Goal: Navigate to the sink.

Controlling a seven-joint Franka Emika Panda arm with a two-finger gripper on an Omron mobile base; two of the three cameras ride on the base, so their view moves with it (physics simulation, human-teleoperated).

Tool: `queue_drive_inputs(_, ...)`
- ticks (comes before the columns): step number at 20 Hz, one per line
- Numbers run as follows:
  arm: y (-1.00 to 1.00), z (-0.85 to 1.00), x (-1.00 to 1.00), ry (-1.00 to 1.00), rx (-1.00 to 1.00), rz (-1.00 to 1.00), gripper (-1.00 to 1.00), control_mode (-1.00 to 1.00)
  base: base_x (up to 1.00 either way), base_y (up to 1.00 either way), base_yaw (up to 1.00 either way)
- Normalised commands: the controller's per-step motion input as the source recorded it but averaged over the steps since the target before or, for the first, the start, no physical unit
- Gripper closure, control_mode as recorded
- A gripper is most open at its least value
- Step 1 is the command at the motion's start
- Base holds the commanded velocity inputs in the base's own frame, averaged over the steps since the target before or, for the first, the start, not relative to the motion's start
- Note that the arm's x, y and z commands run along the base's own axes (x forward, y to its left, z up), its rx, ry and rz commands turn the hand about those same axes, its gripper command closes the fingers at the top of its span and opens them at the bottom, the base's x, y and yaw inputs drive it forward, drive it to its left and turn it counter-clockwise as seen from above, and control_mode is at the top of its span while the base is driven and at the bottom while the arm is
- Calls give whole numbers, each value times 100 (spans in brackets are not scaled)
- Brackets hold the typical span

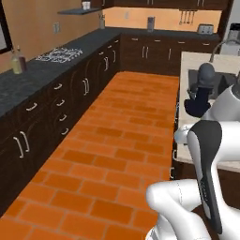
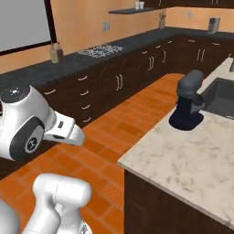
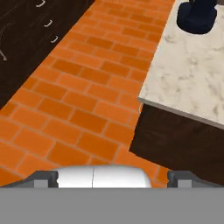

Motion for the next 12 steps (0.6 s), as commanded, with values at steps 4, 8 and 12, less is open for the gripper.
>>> queue_drive_inputs(4, 0, 0, 0, 0, 0, 0, -100, 100, 100, 100, -22)
queue_drive_inputs(8, 0, 0, 0, 0, 0, 0, -100, 100, 100, 100, -32)
queue_drive_inputs(12, 0, 0, 0, 0, 0, 0, -100, 100, 100, 99, -46)
